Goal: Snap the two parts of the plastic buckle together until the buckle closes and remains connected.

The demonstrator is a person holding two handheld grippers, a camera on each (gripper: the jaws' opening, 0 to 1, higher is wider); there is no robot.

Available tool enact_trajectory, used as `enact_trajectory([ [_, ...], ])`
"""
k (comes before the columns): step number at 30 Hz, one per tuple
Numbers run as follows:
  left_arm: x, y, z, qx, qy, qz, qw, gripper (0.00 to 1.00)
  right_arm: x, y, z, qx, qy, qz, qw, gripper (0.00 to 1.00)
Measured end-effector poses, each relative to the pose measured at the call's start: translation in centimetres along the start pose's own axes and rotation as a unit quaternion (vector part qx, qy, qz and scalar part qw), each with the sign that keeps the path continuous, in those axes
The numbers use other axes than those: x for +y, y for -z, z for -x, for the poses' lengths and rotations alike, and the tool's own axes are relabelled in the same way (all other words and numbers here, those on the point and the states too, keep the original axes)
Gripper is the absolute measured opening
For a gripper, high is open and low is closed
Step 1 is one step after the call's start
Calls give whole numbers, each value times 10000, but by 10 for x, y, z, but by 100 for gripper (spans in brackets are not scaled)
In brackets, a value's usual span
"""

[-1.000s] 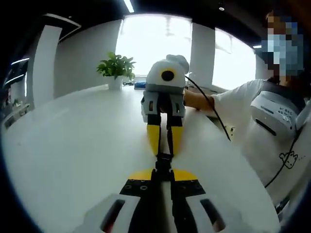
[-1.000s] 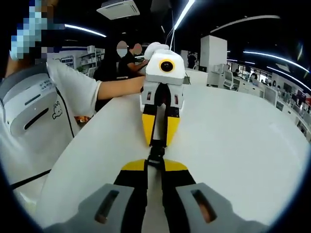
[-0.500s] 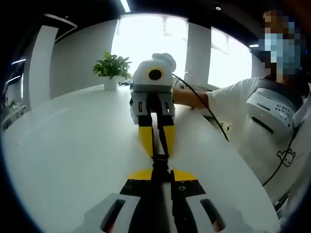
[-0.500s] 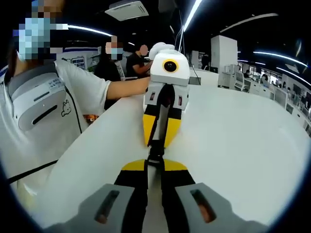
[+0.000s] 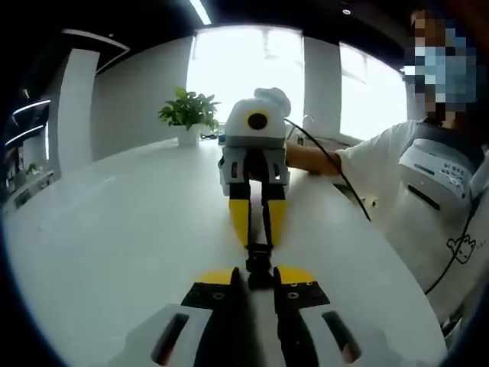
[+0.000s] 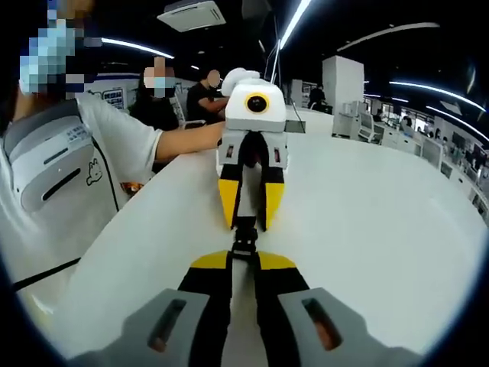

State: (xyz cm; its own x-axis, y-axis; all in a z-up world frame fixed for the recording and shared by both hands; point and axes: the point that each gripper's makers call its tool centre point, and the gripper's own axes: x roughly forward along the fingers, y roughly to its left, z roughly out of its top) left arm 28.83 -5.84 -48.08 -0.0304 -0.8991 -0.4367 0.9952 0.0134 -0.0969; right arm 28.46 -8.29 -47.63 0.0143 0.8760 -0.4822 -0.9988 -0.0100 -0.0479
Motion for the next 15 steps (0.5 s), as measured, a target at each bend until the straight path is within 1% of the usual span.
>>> enact_trajectory([
  [3, 4, 0, 1, -4, -107, 5, 9999, 23, -5, 0, 0, -1, 128, 40, 9999, 10],
  [6, 6, 2, 4, 10, -147, 7, 9999, 24, -7, 0, 0, 8, 170, 2, 9999, 12],
  [8, 7, 2, 5, 19, -197, 22, 9998, 25, -9, 0, 1, 18, 220, 4, 9998, 15],
  [11, 7, 4, 9, 119, -375, -92, 9992, 25, -11, 1, 2, 51, 301, -37, 9995, 16],
  [13, 7, 5, 11, 115, -443, 17, 9990, 25, -12, 1, 2, 55, 388, -79, 9992, 17],
  [14, 5, 5, 11, 82, -471, 149, 9987, 25, -13, 1, 2, 59, 429, -118, 9990, 17],
  [15, 4, 4, 11, 74, -449, 192, 9988, 25, -13, 1, 1, 68, 462, -163, 9988, 18],
])
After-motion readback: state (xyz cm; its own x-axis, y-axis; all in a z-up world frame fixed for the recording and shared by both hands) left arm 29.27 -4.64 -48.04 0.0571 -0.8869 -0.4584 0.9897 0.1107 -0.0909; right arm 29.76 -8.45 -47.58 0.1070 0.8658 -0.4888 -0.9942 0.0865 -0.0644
